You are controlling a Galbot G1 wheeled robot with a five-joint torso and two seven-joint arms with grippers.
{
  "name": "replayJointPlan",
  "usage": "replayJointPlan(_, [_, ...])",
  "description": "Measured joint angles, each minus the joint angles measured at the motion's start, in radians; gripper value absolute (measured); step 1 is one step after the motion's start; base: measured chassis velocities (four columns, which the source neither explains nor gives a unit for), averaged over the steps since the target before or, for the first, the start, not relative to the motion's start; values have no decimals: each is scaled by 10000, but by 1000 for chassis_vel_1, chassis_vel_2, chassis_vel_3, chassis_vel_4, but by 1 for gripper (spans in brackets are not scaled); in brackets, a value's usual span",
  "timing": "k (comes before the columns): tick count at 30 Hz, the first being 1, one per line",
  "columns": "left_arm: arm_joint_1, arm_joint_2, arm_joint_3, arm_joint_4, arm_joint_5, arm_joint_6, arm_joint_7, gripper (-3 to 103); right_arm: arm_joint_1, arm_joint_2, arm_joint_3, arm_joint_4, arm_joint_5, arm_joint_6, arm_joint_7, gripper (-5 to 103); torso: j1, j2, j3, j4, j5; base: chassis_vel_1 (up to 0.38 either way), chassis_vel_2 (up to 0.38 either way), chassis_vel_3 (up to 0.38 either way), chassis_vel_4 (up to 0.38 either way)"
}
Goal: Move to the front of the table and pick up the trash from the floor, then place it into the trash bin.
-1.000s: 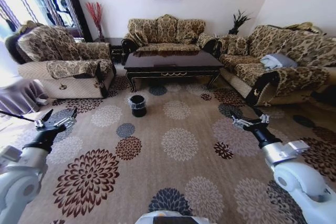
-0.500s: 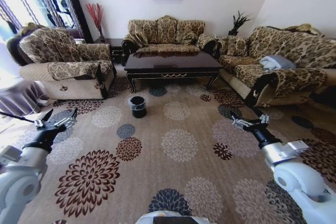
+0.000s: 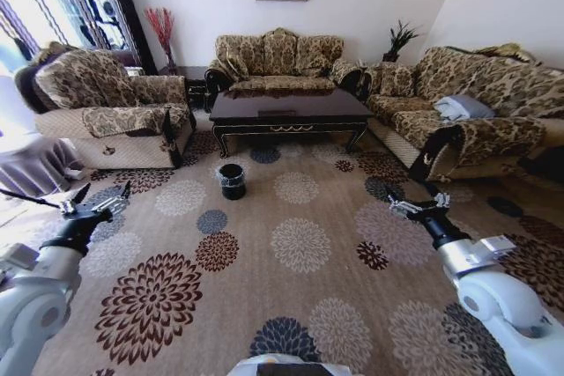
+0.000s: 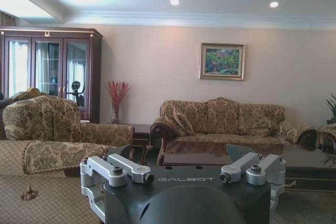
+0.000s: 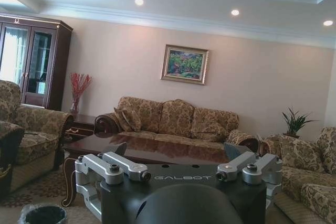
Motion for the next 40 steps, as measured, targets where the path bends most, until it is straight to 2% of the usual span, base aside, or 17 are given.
replayJointPlan(23, [-302, 59, 300, 226, 26, 78, -141, 100, 279, -88, -188, -290, 14, -6, -15, 100, 538, 1217, 678, 0, 0, 0, 0, 0, 0])
replayJointPlan(31, [-312, 64, 316, 222, 60, 78, -236, 100, 312, -28, -275, -296, 80, 30, 32, 100, 570, 1292, 724, 0, 0, 0, 0, 0, 0])
replayJointPlan(36, [-202, 4, 321, 100, 110, 113, -317, 100, 415, 7, -389, -21, 736, 103, 638, 100, 564, 1273, 714, 1, -1, 0, 0, 0, 0])
replayJointPlan(40, [-152, -11, 274, -12, 110, 150, -359, 100, 407, -40, -307, 118, 797, 112, 724, 100, 554, 1252, 701, 0, 0, 0, 0, 0, 0])
